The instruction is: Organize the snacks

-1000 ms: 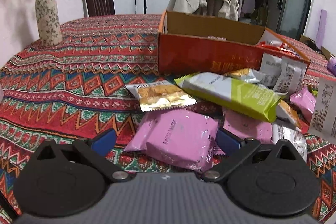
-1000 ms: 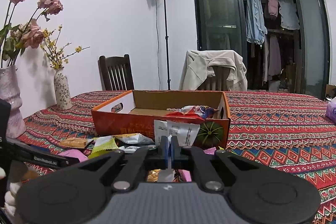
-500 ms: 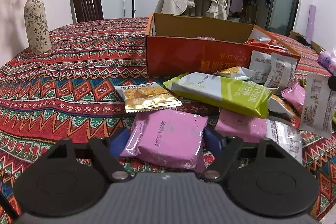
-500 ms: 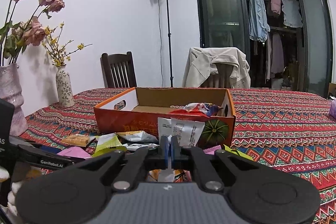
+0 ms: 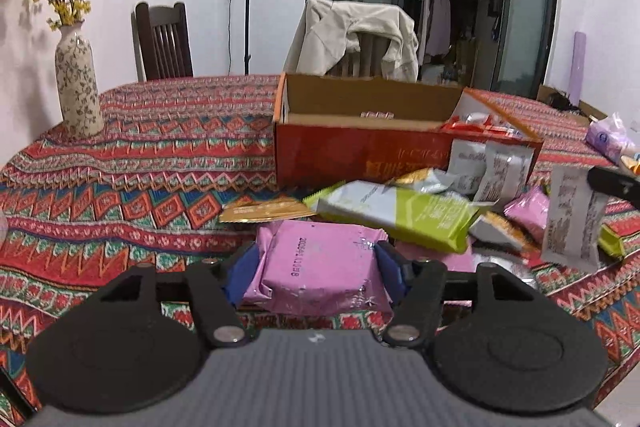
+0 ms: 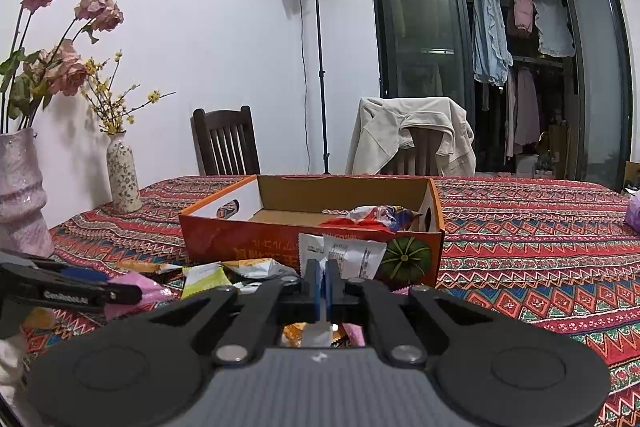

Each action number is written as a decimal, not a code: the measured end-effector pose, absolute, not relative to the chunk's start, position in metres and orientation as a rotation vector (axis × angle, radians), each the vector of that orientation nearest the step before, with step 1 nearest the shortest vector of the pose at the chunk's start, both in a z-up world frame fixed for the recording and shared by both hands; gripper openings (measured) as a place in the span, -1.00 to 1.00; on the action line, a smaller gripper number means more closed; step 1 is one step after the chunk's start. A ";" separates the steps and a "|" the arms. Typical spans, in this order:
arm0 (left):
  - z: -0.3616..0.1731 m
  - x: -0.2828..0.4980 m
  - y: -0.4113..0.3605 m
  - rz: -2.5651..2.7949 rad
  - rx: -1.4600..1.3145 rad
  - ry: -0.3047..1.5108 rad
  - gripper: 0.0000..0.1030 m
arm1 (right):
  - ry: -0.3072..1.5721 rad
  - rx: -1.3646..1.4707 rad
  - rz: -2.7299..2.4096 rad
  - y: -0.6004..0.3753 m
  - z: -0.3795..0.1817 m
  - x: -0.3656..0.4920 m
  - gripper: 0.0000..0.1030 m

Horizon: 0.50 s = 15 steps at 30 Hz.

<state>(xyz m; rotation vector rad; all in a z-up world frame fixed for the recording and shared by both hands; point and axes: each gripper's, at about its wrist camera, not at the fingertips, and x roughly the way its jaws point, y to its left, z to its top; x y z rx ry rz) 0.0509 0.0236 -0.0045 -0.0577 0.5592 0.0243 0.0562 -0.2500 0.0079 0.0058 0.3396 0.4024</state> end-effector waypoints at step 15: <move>0.040 0.059 0.008 0.003 -0.041 0.427 0.26 | 0.274 0.014 0.404 -0.248 0.030 0.069 -0.95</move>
